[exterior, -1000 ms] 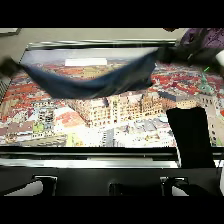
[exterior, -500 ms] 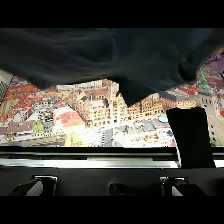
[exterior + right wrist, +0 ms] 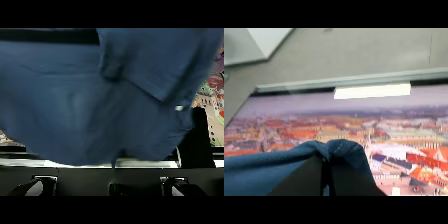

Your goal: Fold the clothes and pants, and hang the long-sleeved shirts on hangers.

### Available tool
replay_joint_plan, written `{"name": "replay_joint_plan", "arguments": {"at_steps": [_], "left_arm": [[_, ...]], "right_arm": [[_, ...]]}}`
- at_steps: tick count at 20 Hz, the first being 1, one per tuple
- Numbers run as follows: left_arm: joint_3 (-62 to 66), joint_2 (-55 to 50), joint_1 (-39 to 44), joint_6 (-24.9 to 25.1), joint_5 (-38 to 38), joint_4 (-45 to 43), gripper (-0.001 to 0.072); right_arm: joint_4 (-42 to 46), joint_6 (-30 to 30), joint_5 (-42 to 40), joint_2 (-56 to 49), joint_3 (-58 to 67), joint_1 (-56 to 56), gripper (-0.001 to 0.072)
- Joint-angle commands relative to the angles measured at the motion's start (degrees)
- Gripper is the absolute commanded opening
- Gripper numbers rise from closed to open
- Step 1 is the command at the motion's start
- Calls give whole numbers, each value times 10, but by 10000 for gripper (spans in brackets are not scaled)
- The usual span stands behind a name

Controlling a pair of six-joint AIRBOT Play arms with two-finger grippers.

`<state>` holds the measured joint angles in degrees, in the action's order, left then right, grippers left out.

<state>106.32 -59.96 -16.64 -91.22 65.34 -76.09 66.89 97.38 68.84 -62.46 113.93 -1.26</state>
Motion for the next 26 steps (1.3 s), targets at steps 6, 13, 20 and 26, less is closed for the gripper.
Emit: {"name": "replay_joint_plan", "arguments": {"at_steps": [6, 13, 20, 26], "left_arm": [[-34, -330, 24, 64, -38, 13, 15], [-33, -499, 56, 62, -97, 13, 15], [-33, -515, 52, 51, 8, 12, 15], [-32, -510, 47, 51, 134, 10, 15]], "right_arm": [[-13, -25, -45, -314, -43, -5, 22], [7, -23, -126, -473, -43, -44, 22], [119, 23, -41, -487, -43, -42, 22], [151, 40, 49, -487, -43, -42, 23]]}}
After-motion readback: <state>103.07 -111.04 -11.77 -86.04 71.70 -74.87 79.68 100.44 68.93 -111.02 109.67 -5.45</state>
